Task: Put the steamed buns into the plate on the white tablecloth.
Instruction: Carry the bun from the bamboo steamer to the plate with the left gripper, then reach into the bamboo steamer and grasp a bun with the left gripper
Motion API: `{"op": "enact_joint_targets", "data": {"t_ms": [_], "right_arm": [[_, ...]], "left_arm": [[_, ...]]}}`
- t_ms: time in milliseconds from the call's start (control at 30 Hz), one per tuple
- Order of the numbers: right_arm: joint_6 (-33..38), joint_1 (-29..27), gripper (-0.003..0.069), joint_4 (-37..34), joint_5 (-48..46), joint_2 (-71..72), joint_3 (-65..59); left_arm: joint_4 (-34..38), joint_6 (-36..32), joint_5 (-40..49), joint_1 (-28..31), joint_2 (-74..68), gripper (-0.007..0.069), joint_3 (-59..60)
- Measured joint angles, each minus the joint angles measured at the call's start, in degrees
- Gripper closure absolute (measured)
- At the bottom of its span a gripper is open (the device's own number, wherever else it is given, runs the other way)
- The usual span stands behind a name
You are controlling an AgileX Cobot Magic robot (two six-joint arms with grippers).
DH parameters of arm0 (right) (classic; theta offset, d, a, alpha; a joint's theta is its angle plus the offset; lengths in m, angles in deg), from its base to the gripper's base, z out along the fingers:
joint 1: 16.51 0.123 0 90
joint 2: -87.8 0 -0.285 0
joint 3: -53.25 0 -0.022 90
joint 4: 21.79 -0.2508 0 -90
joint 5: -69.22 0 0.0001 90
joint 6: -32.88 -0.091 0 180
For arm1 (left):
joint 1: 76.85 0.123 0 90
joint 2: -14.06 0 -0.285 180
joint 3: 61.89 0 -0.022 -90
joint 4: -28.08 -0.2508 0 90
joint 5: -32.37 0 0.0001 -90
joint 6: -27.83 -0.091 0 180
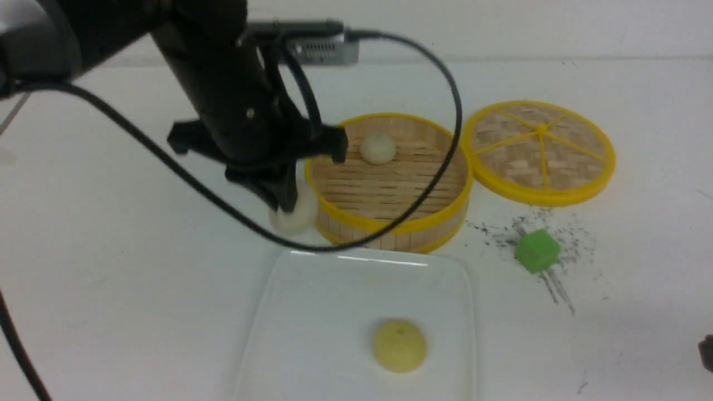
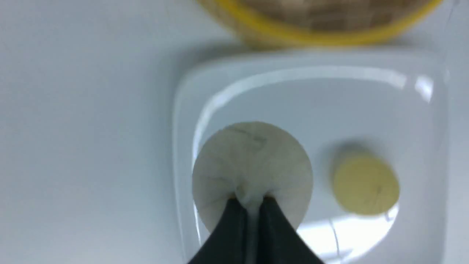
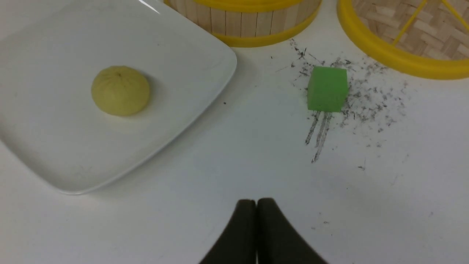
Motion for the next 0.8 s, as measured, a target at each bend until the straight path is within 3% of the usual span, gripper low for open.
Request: {"op": "enact_joint_targets", "data": {"t_ms": [100, 267, 467, 500, 633, 800], "right_arm": [[0.0, 0.0, 0.0631, 0.0, 0.0, 0.0, 0.0], [0.0, 0.0, 0.0629, 0.0, 0.0, 0.0, 0.0], [0.0, 0.0, 0.0617, 0.0, 0.0, 0.0, 0.0], [0.0, 0.0, 0.0615, 0.0, 0.06, 0.0, 0.0], [0.0, 0.0, 0.0615, 0.0, 0.06, 0.0, 0.0], [0.0, 0.0, 0.0612, 0.0, 0.06, 0.0, 0.0]], "left_arm": [[0.52, 0.0, -3.24, -1.32, -1.25, 0.059, 7.61], [0.52, 0.81, -10.24, -3.41, -4.93, 0.054, 10.79], [-0.07, 5.09, -14.57, -4.17, -8.12, 0.0355, 10.91], [-0.36, 6.47, -14.91, -4.17, -8.17, 0.0295, 10.12], [-1.73, 7.75, -14.91, -4.17, -8.41, 0.0183, 2.34], [-3.79, 7.93, -14.11, -4.17, -12.79, 0.0149, -12.95]]}}
